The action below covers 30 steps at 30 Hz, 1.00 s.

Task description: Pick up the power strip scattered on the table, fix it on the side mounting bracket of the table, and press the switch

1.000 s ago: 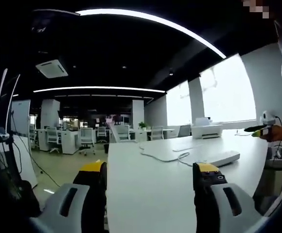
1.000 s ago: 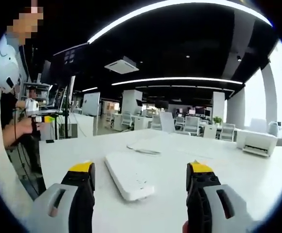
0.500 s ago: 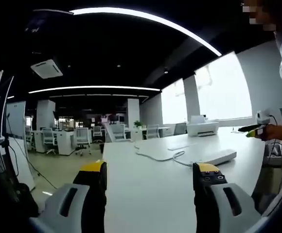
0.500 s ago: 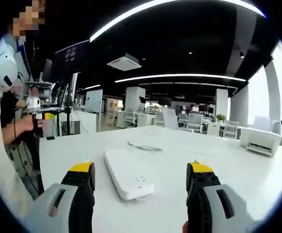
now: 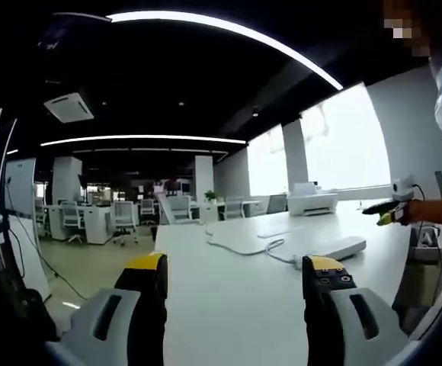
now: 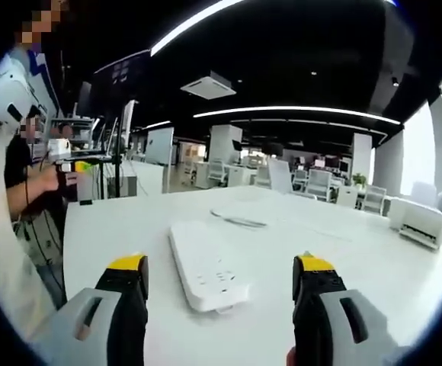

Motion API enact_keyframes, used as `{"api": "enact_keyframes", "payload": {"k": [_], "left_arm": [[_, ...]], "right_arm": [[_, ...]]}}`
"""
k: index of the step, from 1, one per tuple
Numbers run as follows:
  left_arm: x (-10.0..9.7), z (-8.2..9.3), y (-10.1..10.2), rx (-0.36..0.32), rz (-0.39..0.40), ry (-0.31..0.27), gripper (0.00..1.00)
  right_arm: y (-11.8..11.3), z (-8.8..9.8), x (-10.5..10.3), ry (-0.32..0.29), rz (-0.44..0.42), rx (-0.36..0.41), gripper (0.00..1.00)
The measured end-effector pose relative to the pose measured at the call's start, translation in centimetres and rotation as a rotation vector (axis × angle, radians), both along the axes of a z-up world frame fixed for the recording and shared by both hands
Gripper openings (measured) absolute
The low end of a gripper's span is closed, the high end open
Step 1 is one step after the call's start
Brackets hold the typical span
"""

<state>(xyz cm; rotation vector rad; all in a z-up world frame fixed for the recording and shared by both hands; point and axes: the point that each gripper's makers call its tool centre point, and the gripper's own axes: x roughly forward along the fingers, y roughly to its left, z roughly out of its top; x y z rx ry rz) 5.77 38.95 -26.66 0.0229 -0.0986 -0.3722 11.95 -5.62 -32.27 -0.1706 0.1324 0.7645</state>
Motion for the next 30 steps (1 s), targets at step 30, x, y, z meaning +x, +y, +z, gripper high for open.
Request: {"api": "enact_keyframes", "payload": {"k": [30], "left_arm": [[0.0,-0.5,2.4,0.008,0.044,0.008,0.76]], "right_arm": [[2.5,-4.4,1.5,0.131,0.068,-0.046,0.74]]}}
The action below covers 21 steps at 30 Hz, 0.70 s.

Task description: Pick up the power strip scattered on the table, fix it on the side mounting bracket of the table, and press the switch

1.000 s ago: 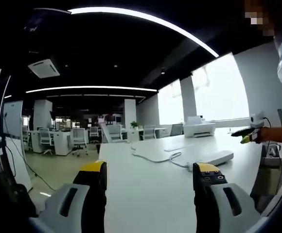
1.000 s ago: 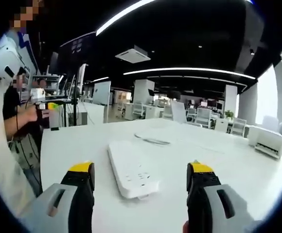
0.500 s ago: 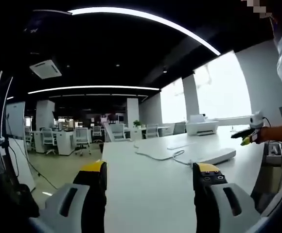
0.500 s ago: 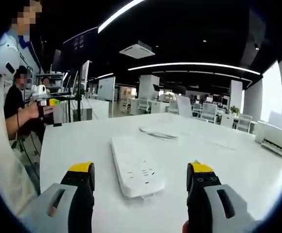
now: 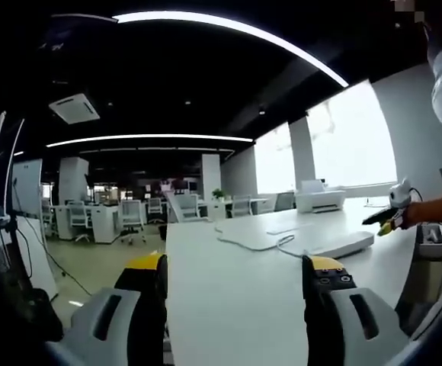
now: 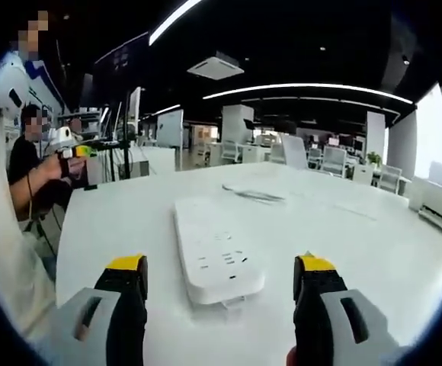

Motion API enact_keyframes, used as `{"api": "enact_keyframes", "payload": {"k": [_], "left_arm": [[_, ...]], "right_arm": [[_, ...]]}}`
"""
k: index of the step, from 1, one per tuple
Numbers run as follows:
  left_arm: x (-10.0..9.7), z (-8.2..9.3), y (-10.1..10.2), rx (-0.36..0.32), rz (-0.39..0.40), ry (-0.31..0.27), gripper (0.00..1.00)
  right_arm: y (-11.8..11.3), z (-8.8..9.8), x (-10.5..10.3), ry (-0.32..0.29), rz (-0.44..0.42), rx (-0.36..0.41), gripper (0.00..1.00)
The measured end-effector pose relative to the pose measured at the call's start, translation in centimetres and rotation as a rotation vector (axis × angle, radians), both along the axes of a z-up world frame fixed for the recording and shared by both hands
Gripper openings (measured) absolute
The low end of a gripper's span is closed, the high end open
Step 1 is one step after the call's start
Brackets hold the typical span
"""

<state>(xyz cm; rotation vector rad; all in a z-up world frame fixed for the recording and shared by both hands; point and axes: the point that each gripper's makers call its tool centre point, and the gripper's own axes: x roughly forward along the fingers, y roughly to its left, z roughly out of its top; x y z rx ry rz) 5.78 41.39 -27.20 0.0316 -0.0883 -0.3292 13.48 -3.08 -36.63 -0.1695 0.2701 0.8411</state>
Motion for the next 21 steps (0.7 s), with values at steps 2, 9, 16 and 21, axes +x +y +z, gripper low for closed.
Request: {"api": "enact_keyframes", "payload": {"k": [2,9,16,21], "left_arm": [[0.0,0.0,0.0,0.000,0.000,0.000,0.76],[-0.3,0.4,0.5,-0.004,0.009,-0.012,0.76],[-0.5,0.4,0.9,-0.005,0.015,-0.013,0.76],[-0.6,0.6,1.1,-0.004,0.018,-0.016,0.76]], "right_arm": [[0.2,-0.2,0.1,0.005,0.004,-0.003,0.74],[0.9,-0.5,0.5,0.020,0.012,-0.014,0.74],[1.1,-0.6,0.5,0.025,0.016,-0.012,0.74],[1.3,-0.9,0.5,0.033,0.024,-0.011,0.74]]}}
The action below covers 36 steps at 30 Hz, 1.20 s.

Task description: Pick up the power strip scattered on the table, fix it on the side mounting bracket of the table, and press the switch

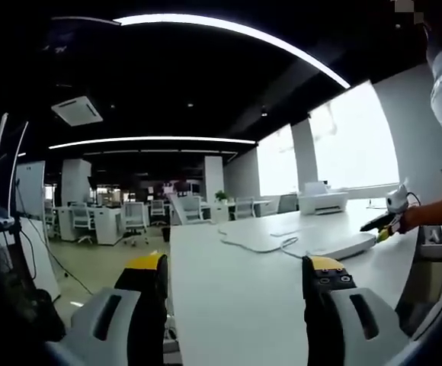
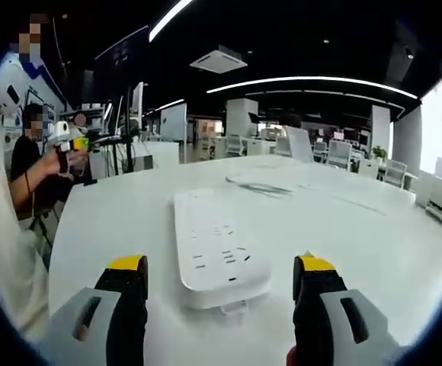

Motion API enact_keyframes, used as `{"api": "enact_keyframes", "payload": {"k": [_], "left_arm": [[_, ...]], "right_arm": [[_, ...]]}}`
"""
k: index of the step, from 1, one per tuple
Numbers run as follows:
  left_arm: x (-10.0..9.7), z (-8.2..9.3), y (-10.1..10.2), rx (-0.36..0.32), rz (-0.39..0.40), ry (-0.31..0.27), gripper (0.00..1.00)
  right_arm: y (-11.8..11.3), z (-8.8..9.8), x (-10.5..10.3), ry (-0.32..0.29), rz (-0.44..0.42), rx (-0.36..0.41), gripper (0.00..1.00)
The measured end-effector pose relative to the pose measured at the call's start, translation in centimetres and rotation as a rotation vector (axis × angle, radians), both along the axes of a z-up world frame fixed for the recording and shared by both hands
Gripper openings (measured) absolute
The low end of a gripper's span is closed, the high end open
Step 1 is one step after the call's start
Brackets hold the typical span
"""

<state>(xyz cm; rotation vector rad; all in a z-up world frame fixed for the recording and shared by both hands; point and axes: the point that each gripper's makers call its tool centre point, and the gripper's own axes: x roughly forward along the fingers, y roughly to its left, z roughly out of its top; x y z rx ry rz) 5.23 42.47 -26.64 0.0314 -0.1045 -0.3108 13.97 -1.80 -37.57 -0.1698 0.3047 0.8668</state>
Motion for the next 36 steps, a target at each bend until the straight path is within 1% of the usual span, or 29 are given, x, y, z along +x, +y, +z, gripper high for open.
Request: {"api": "enact_keyframes", "payload": {"k": [9,14,18,22,27,31,36], "left_arm": [[-0.4,0.0,0.2,0.000,0.008,-0.003,0.76],[-0.8,0.2,0.2,0.000,0.005,-0.007,0.75],[-1.0,0.4,-0.3,0.001,-0.013,-0.016,0.75],[-0.9,0.5,-0.7,0.000,-0.027,-0.020,0.75],[-0.8,0.7,-1.0,0.002,-0.033,-0.021,0.75],[-0.9,0.8,-1.0,-0.005,-0.030,-0.028,0.75],[-1.3,0.4,-1.6,-0.019,-0.037,-0.024,0.75]], "right_arm": [[0.2,-0.1,0.3,0.005,0.009,0.007,0.73],[0.4,0.4,0.6,-0.014,0.010,0.015,0.73],[0.6,0.8,0.8,-0.030,0.015,0.002,0.73],[0.4,1.2,0.8,-0.044,0.008,0.011,0.73],[-0.1,0.3,0.9,-0.031,0.000,0.002,0.72],[-0.1,-0.3,0.8,-0.014,0.012,-0.007,0.72],[-0.1,-0.8,0.9,-0.001,0.030,-0.008,0.71]]}}
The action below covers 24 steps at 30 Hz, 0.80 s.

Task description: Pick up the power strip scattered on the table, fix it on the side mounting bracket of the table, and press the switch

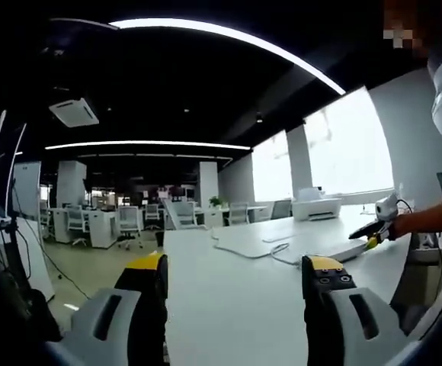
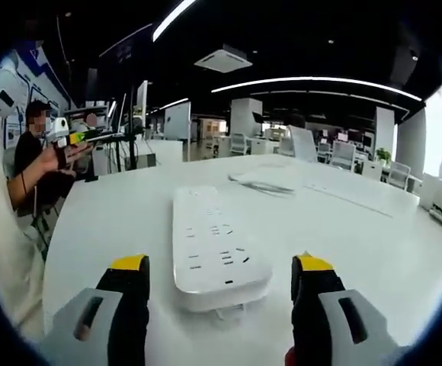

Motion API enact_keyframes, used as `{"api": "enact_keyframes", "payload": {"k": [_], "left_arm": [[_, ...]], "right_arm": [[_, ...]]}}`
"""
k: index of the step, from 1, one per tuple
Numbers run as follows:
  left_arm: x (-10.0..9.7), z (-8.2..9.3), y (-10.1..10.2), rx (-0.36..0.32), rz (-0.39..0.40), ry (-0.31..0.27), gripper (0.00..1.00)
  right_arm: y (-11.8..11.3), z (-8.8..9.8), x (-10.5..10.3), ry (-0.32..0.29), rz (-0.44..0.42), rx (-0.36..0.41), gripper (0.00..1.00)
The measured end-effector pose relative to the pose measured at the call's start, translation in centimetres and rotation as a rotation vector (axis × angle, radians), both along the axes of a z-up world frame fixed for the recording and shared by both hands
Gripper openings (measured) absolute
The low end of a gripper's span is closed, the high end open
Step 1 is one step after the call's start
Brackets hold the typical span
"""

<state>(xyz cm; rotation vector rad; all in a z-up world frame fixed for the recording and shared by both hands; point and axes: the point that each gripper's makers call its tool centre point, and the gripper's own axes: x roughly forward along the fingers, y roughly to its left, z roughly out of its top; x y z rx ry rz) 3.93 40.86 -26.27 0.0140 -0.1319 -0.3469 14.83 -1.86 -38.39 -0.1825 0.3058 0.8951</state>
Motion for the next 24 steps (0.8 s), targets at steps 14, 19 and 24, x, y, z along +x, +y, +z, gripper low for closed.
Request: {"api": "enact_keyframes", "payload": {"k": [14,19,24], "left_arm": [[-0.68,-0.40,0.02,-0.025,0.007,0.010,0.75],[-0.64,-0.45,0.02,-0.030,0.008,0.009,0.75],[-0.58,-0.63,-0.02,-0.035,0.007,0.014,0.75]], "right_arm": [[-0.14,-0.45,0.33,0.024,0.016,0.038,0.65],[0.12,-0.62,0.22,0.023,0.041,0.035,0.62],[0.24,-0.77,0.21,0.022,0.048,0.027,0.60]]}}
